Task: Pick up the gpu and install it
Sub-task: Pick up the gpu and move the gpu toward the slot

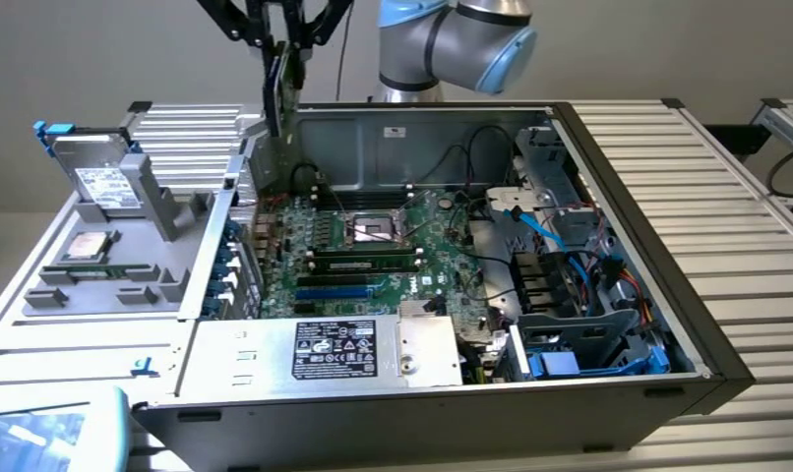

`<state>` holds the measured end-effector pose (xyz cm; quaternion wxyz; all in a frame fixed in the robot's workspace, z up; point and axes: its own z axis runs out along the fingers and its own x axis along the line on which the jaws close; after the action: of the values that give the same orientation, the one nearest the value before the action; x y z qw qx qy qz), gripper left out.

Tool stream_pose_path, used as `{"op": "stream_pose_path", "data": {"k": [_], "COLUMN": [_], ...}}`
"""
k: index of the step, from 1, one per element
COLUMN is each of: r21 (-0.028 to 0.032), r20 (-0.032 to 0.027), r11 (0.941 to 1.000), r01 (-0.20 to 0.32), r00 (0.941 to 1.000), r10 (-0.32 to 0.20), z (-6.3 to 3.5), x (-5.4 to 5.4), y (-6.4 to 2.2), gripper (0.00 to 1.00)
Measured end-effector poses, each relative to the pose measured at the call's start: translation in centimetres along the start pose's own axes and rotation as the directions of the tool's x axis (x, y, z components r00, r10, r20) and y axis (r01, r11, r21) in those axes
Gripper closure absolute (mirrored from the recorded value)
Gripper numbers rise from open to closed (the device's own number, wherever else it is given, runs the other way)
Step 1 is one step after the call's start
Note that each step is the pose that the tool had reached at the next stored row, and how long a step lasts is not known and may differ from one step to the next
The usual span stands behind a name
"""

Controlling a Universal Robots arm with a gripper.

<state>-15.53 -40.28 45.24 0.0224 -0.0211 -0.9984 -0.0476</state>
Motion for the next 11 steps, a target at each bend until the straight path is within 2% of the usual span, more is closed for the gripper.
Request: {"op": "stream_pose_path", "data": {"k": [5, 11], "r21": [0.0020, 0.0021], "r20": [-0.0062, -0.0086], "r11": [1.0000, 1.0000], "r01": [-0.001, -0.001], "r00": [1.0000, 1.0000], "r10": [0.001, 0.001], "z": [-0.40, -0.63], "x": [-2.3, -5.0], "y": [-0.10, -0.37], "gripper": [0.72, 0.72]}}
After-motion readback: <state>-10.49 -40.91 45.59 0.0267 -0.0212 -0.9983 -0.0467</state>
